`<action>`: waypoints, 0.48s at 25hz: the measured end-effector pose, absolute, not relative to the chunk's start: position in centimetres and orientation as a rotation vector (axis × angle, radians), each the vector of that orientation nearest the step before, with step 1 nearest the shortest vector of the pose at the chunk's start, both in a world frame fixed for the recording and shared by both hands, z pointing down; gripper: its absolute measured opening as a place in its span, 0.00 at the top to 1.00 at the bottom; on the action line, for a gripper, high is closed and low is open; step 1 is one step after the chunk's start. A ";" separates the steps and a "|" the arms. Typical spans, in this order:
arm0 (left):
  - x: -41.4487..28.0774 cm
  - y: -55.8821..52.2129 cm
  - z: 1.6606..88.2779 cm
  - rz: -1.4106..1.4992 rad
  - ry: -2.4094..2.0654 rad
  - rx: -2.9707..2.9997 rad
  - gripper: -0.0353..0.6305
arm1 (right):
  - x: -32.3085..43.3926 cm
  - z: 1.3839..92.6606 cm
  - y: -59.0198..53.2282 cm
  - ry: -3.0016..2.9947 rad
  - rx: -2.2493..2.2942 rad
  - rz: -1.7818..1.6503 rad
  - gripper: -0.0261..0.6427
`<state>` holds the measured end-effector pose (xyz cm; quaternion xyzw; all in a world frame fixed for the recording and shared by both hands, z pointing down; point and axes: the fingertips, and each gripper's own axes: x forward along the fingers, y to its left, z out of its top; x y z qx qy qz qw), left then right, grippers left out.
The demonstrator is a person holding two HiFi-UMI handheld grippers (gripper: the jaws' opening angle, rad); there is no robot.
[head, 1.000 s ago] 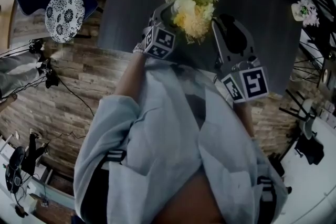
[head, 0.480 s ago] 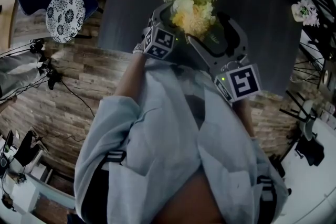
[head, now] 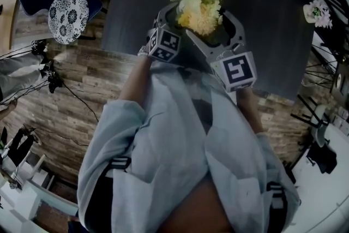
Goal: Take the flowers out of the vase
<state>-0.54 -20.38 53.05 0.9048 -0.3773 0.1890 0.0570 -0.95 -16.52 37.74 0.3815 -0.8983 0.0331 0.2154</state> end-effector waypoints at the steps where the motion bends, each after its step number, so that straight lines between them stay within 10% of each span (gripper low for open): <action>1: -0.4 -20.4 53.0 0.574 -1.145 2.743 0.49 | -0.9 37.8 -16.6 -2.493 1.058 0.089 0.40; 12: 0.2 -20.7 52.6 0.573 -1.151 2.734 0.50 | 0.4 37.3 -17.5 -2.517 1.163 0.078 0.73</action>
